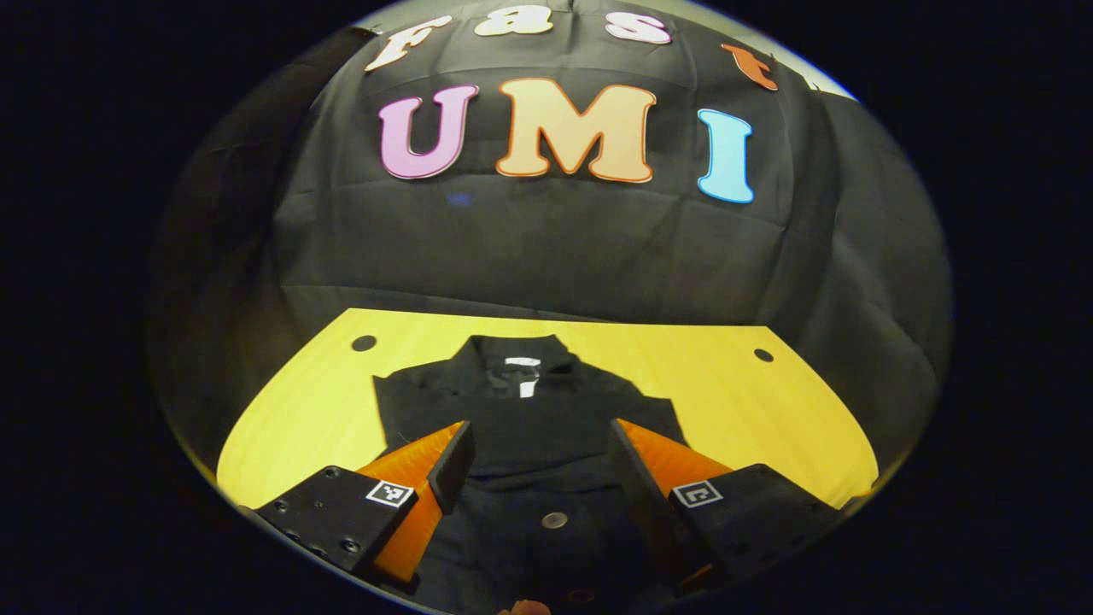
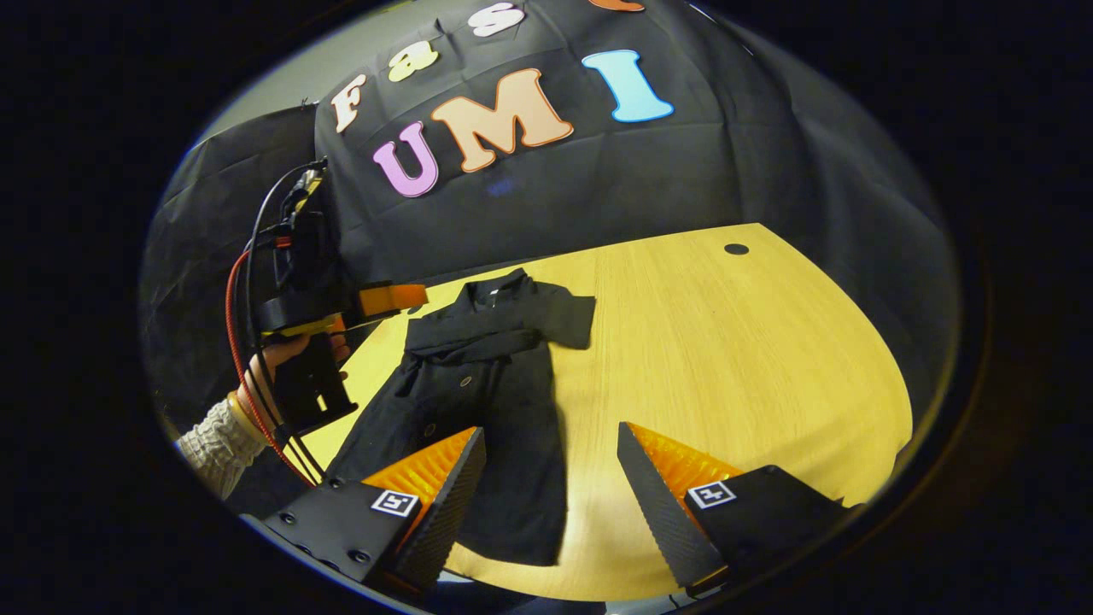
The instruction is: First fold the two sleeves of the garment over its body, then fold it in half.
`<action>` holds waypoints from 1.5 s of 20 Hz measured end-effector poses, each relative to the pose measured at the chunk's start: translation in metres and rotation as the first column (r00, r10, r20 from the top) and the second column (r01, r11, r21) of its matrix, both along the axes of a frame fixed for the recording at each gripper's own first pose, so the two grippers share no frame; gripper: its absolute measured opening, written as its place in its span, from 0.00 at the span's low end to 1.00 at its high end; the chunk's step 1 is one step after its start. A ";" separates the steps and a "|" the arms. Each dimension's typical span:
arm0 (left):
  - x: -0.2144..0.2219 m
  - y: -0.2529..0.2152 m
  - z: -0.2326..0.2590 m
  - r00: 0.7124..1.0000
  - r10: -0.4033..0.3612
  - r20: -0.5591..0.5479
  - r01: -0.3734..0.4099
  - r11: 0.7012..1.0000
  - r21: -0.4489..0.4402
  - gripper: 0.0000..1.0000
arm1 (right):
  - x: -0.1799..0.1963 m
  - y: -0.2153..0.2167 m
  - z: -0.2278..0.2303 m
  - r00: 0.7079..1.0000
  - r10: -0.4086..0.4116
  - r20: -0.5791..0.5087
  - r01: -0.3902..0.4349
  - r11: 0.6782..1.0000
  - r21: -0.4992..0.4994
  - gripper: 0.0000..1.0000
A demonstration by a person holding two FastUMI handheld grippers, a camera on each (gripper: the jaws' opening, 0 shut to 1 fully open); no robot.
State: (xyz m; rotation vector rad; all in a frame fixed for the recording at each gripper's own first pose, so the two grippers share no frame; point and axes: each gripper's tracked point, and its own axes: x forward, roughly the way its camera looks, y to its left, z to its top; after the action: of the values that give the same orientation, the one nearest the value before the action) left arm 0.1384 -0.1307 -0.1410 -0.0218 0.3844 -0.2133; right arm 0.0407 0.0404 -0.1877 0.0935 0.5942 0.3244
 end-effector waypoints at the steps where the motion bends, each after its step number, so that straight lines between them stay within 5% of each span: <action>1: -0.009 0.016 -0.003 1.000 0.013 0.001 -0.013 1.000 0.008 0.94 | -0.007 0.007 -0.004 1.000 -0.007 -0.008 0.007 1.000 -0.003 0.98; 14: -0.138 0.167 -0.098 0.973 0.117 -0.198 -0.106 0.992 0.065 0.94 | -0.063 0.037 -0.074 0.991 -0.088 -0.101 0.083 0.995 -0.053 0.98; 30: -0.225 0.180 -0.151 0.953 -0.007 -0.304 0.048 0.991 0.125 0.94 | -0.064 0.042 -0.134 0.979 -0.104 -0.178 0.074 0.983 -0.168 0.98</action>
State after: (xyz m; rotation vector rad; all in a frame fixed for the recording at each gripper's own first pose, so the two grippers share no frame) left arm -0.0867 0.0491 -0.2920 0.0810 0.7056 -0.2124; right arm -0.0232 0.0820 -0.3216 -0.0049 0.7971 0.1805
